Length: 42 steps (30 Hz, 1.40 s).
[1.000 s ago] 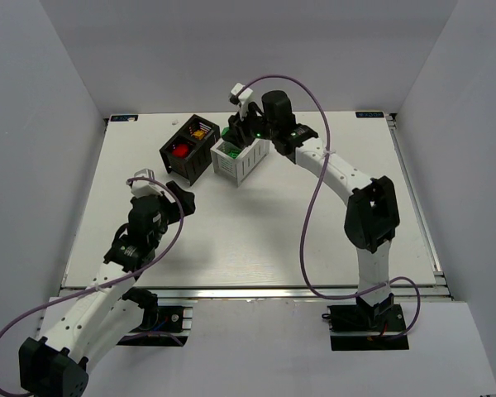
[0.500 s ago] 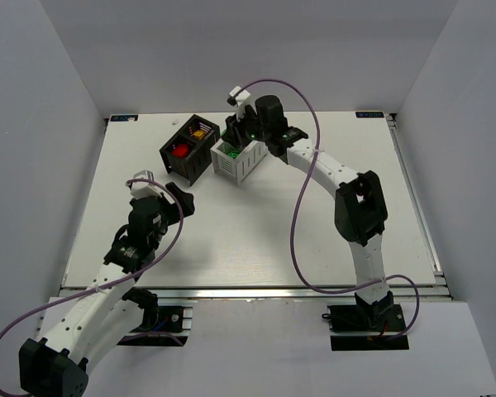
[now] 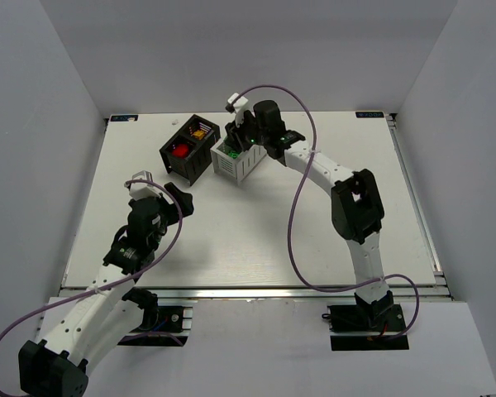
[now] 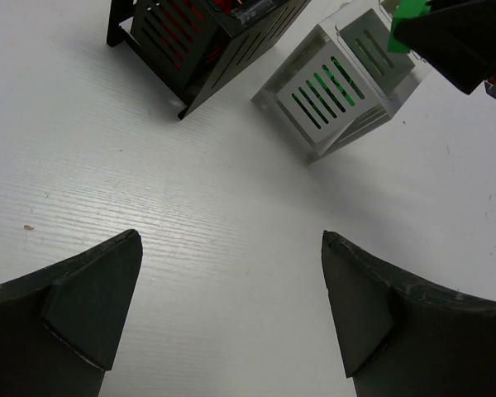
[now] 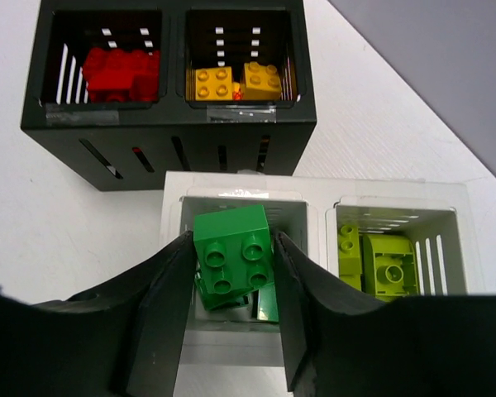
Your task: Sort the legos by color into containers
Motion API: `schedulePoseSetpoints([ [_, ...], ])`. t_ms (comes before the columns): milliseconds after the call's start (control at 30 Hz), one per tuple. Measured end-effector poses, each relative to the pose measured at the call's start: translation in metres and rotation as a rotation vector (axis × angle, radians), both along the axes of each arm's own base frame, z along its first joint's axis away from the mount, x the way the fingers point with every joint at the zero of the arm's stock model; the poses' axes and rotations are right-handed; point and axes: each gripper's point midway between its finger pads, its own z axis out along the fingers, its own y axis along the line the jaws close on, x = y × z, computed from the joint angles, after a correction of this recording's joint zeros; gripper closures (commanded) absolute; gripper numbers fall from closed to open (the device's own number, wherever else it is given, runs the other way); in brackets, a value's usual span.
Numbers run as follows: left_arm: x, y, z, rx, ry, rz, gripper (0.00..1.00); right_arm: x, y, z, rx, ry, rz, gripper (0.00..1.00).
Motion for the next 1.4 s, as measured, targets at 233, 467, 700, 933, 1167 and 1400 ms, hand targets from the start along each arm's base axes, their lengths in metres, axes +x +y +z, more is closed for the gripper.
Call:
schedulePoseSetpoints([
  [233, -0.001, 0.001, 0.001, -0.004, -0.002, 0.003, 0.02, 0.003, -0.003, -0.012, -0.030, -0.007, 0.004, 0.11],
  [467, -0.003, 0.002, -0.003, -0.001, 0.016, 0.005, 0.02, 0.006, -0.015, -0.006, -0.051, -0.027, 0.009, 0.11],
  [700, -0.003, 0.001, 0.006, -0.022, 0.020, 0.016, 0.02, -0.022, -0.064, 0.053, -0.075, -0.070, -0.038, 0.11],
  [933, 0.007, -0.005, 0.043, -0.036, -0.022, 0.001, 0.02, -0.074, -0.135, 0.090, -0.060, -0.064, -0.120, 0.11],
  [1167, 0.013, -0.013, 0.056, -0.037, -0.018, -0.028, 0.02, -0.115, -0.184, 0.057, -0.099, 0.019, -0.293, 0.11],
  [1400, 0.016, -0.019, 0.047, -0.032, 0.018, -0.049, 0.02, -0.122, -0.229, 0.038, -0.160, 0.000, -0.496, 0.10],
])
